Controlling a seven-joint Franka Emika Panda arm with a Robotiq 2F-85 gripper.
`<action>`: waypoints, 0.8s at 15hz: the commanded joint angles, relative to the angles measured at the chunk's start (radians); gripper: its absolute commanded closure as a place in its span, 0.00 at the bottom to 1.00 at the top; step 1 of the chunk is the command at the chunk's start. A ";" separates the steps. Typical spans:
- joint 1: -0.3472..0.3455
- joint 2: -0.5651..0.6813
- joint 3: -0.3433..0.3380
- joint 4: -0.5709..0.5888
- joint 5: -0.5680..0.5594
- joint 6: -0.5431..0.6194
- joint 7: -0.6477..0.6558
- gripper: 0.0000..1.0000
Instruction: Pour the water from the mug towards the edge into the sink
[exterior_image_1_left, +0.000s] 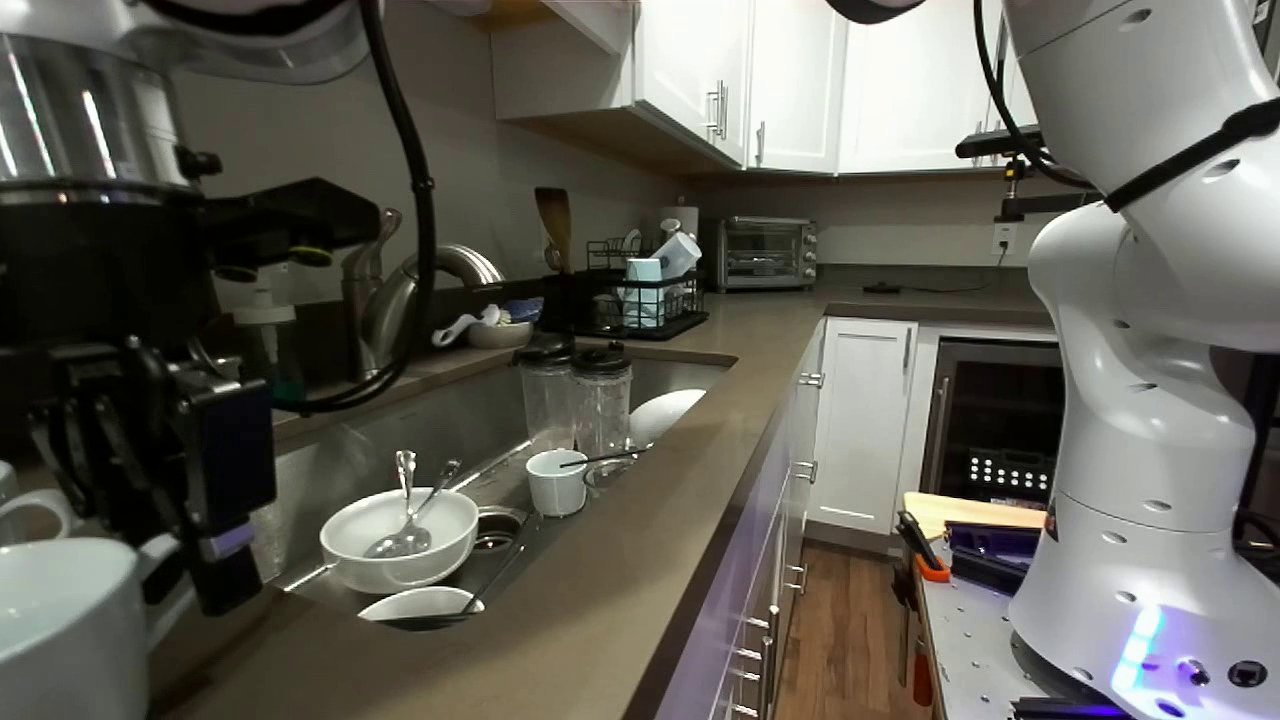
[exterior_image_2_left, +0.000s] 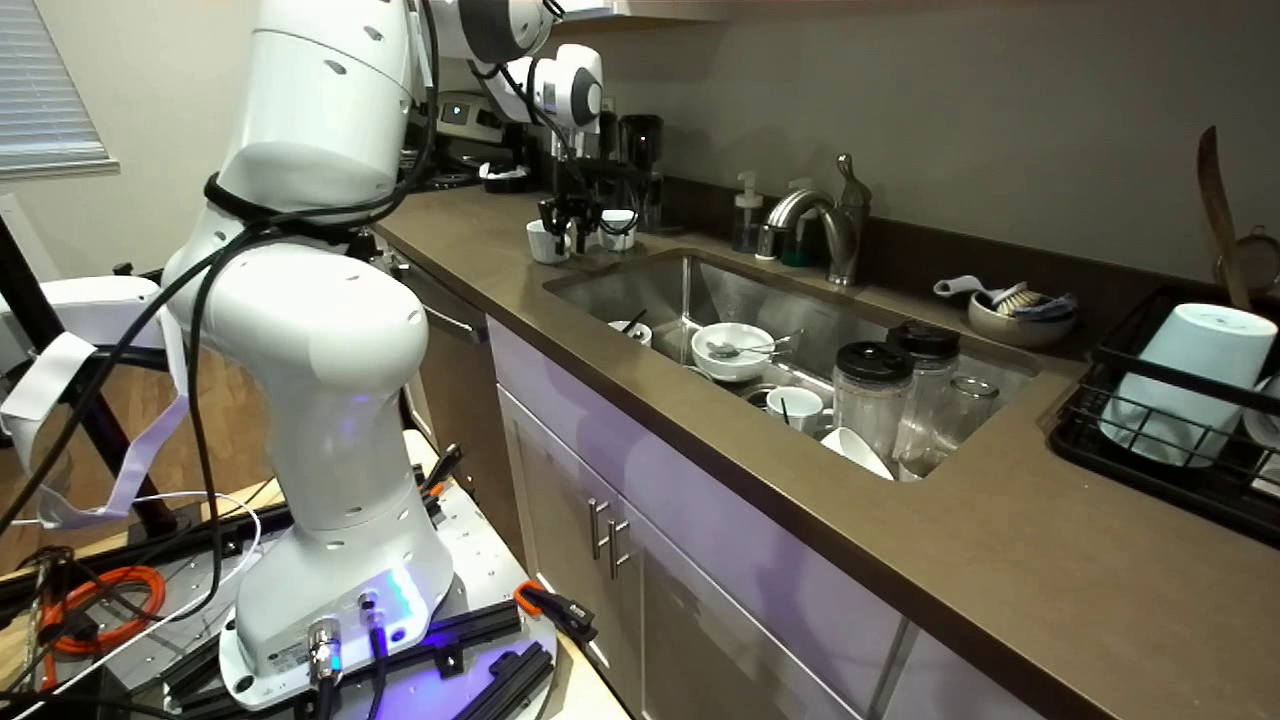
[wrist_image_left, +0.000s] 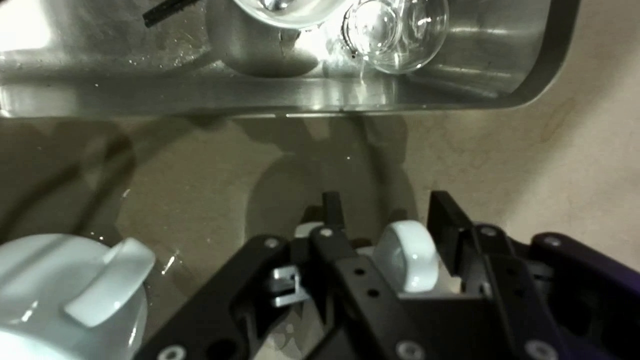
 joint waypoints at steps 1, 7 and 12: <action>0.001 0.002 0.018 0.001 0.010 0.010 -0.023 0.29; 0.004 0.002 0.031 -0.003 0.009 0.018 -0.024 0.69; 0.000 -0.002 0.030 -0.007 0.011 0.024 -0.026 0.97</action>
